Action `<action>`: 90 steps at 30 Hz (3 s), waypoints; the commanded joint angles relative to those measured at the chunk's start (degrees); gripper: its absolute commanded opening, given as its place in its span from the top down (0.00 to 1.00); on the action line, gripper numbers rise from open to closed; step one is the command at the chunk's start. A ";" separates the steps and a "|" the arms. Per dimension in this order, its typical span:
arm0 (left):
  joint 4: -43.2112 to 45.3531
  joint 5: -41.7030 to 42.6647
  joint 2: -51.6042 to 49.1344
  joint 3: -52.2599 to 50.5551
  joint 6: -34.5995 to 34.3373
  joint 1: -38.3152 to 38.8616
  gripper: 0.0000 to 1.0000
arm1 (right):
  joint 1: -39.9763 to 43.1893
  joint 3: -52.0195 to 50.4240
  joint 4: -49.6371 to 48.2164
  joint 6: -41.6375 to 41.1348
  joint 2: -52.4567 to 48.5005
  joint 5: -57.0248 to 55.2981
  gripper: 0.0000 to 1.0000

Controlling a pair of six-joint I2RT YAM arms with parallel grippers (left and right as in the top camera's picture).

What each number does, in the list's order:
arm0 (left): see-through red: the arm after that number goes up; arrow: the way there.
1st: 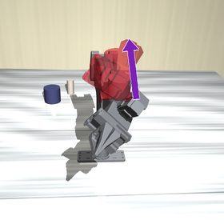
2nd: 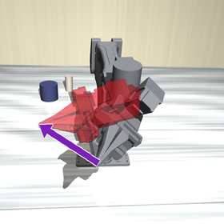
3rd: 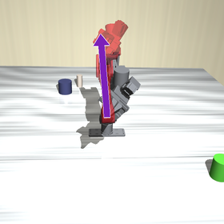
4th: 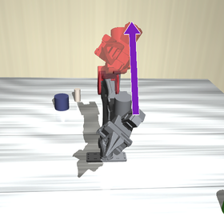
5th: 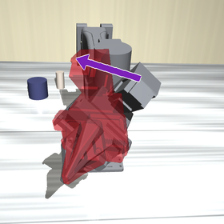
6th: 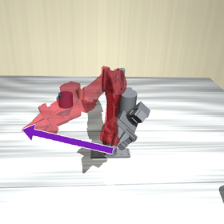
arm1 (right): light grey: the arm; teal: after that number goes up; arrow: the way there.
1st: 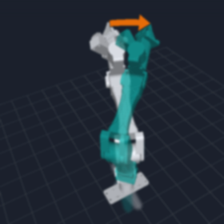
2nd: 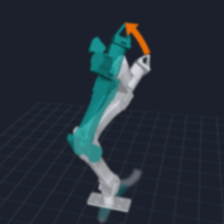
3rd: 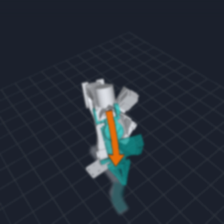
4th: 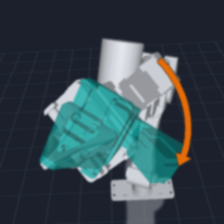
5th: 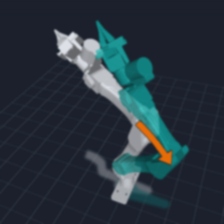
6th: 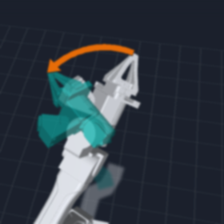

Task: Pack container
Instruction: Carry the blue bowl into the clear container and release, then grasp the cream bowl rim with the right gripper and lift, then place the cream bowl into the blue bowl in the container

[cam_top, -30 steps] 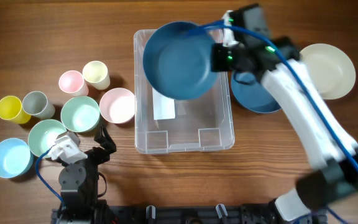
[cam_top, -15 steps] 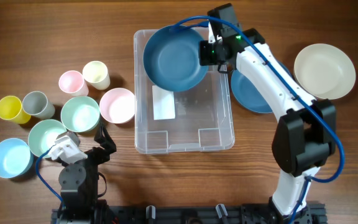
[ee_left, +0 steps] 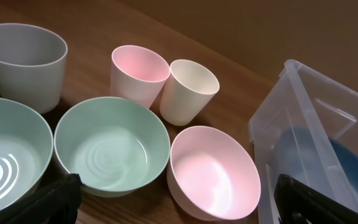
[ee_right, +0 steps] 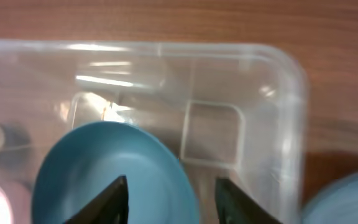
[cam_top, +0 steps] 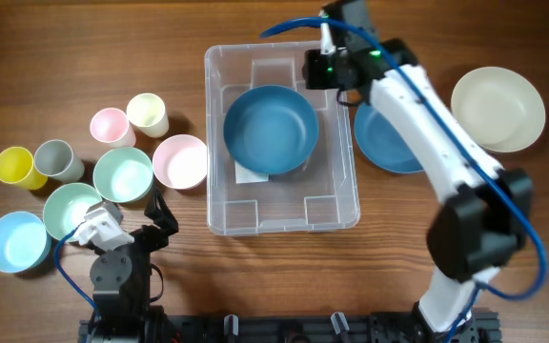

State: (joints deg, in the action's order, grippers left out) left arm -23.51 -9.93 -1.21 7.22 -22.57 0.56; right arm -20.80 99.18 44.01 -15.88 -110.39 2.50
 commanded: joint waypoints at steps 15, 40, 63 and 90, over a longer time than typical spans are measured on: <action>0.22 0.48 0.31 -0.31 0.96 -0.46 0.00 | 49.18 -2.49 19.32 -17.31 5.73 -1.92 0.32; 0.22 0.48 0.31 -0.31 0.96 -0.46 0.00 | 57.07 -7.06 7.85 -13.09 -14.01 3.23 0.96; 0.22 0.48 0.31 -0.31 0.96 -0.46 0.00 | 20.85 -6.95 6.40 -8.24 32.13 10.75 0.96; 0.20 0.48 -0.02 -0.31 0.96 -0.46 0.00 | -4.35 -5.60 2.56 -5.90 9.03 -5.33 0.50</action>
State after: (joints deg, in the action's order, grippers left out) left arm -23.53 -9.93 -1.21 7.22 -22.57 0.56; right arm -26.52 92.05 45.91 -18.22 -108.47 0.12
